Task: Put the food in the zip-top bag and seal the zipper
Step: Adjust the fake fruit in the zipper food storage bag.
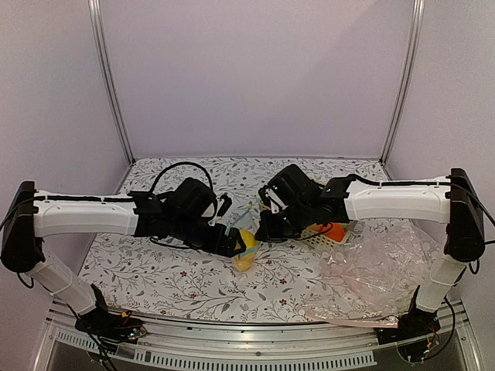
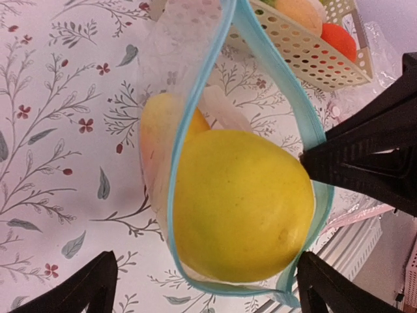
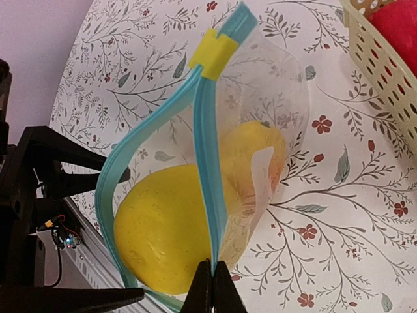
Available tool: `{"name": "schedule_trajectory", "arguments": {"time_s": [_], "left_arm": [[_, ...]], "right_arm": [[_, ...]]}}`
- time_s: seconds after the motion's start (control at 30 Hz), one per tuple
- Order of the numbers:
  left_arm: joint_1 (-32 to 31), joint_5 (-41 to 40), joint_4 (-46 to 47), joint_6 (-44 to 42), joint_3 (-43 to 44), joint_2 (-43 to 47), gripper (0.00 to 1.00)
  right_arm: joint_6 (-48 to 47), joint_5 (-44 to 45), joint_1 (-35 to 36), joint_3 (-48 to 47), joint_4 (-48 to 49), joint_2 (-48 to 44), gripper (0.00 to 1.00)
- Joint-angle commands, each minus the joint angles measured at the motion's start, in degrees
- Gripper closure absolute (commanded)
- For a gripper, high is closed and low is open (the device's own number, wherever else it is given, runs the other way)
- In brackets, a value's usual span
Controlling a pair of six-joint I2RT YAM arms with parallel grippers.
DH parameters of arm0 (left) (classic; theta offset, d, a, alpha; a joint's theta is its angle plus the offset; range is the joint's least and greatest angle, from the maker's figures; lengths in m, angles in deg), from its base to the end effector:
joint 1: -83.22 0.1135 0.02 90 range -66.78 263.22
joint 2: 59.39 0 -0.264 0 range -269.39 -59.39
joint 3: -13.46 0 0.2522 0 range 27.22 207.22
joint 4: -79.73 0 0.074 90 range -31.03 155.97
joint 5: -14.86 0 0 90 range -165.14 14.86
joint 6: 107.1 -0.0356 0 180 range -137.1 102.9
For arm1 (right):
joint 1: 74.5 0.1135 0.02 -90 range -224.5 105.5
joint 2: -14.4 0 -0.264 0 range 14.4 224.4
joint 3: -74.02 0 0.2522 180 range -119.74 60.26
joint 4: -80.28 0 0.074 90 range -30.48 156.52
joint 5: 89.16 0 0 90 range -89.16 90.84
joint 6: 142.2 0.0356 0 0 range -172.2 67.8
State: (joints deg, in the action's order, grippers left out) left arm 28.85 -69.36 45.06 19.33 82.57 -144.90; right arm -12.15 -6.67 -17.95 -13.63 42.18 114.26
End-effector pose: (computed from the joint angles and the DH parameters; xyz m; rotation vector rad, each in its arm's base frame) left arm 0.1777 -0.2541 0.2204 0.4568 2.5930 -0.7558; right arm 0.2064 0.3209 0.2362 -0.4429 2.6167 0.8308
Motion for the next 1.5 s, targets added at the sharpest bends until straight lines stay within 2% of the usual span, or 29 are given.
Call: {"name": "schedule_trajectory", "arguments": {"time_s": [0.0, 0.17, 0.43, 0.73, 1.0, 1.13, 1.3, 1.47], "left_arm": [[-0.65, -3.44, -1.99, 1.6, 1.1, -1.56, 0.07], [-0.65, -4.85, -1.79, 1.89, 1.77, -2.84, 0.17], [-0.66, -5.6, 2.43, 1.39, 1.95, -3.98, 0.25], [-0.65, -3.85, 6.59, 0.06, 3.48, -6.61, 0.25], [-0.57, -4.89, 9.45, 0.06, 2.34, -6.89, 0.29], [-0.56, -5.58, 11.23, 0.97, 2.26, -6.12, 0.18], [-0.48, -7.56, 12.13, 1.63, 0.29, -0.84, 0.01], [-0.16, -5.15, 12.39, 2.8, -3.59, 4.67, 0.01]], "right_arm": [[-1.51, 0.64, 0.55, -1.44, -1.06, -1.5, 1.0], [-2.38, -0.73, 0.87, -1.35, -0.95, -1.59, 1.0], [-3.52, -4.41, 1.28, -1.18, 0.3, -1.4, 1.0], [-3.73, -10.04, 1.34, -0.11, 4.39, -0.29, 1.0], [-1.34, -13.74, -0.22, 4.3, 10.41, -2.38, 1.0], [-0.85, -14.13, -0.95, 6.8, 13.52, -3.66, 1.0], [-0.08, -11.66, -1.6, 9.23, 14.76, -4.38, 1.0], [1.16, -10.73, -2.04, 10.52, 16.27, -5.34, 1.0]]}}
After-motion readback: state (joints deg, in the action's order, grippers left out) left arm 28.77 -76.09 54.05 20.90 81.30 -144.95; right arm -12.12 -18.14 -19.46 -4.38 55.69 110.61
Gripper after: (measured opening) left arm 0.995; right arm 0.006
